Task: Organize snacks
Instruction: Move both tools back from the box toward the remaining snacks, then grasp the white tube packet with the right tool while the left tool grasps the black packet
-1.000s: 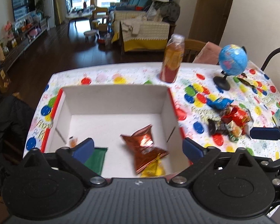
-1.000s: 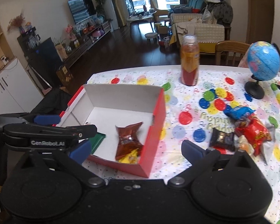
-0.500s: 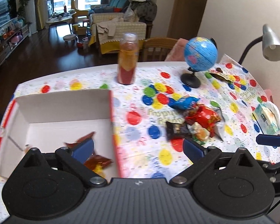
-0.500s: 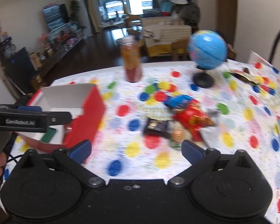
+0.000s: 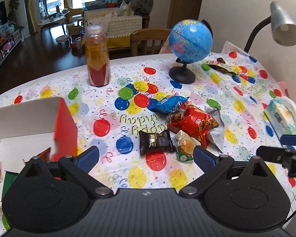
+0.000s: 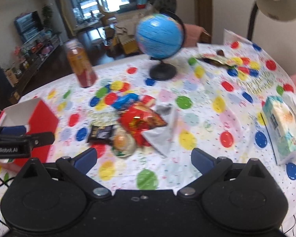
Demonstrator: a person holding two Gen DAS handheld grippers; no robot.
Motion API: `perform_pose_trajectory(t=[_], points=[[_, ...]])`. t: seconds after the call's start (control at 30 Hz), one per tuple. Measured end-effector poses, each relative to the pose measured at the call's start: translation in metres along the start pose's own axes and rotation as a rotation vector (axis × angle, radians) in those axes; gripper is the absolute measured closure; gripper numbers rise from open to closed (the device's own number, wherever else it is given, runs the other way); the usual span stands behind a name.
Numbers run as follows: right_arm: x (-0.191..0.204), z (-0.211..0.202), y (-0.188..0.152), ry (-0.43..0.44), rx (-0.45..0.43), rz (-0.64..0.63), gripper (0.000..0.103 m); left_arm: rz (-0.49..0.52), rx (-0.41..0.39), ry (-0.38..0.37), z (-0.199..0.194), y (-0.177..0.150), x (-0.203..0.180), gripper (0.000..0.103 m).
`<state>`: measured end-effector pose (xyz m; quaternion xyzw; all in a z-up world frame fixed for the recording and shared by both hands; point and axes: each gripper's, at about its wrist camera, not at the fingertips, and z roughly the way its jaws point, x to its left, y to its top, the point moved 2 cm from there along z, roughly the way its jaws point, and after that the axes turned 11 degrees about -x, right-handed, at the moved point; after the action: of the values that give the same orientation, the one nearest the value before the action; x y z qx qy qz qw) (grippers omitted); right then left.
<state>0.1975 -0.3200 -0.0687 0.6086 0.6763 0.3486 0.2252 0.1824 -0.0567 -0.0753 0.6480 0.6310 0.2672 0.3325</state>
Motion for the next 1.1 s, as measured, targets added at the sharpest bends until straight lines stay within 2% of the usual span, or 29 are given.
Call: perform_pose_trajectory(t=[0.13, 0.3, 0.47, 0.63, 0.9, 1.1], points=[[-0.031, 0.025, 0.006, -0.015, 0.051, 0.096, 0.011, 0.005, 0.027, 0.012, 0.026, -0.002, -0.01, 0.001], [-0.053, 0.056, 0.015, -0.051, 0.073, 0.139, 0.017, -0.01, 0.075, 0.044, 0.063, -0.003, -0.013, 0.001], [-0.059, 0.092, 0.021, -0.087, 0.08, 0.181, 0.024, -0.086, 0.137, 0.091, 0.1, -0.004, -0.008, 0.002], [-0.067, 0.123, 0.024, -0.111, 0.094, 0.248, 0.029, -0.092, 0.177, 0.083, 0.127, -0.007, -0.007, 0.002], [-0.066, 0.161, 0.024, -0.115, 0.128, 0.262, 0.048, -0.127, 0.226, 0.078, 0.156, -0.012, 0.0, 0.002], [-0.071, 0.178, 0.019, -0.137, 0.149, 0.275, 0.054, -0.149, 0.251, 0.067, 0.169, -0.02, 0.003, 0.002]])
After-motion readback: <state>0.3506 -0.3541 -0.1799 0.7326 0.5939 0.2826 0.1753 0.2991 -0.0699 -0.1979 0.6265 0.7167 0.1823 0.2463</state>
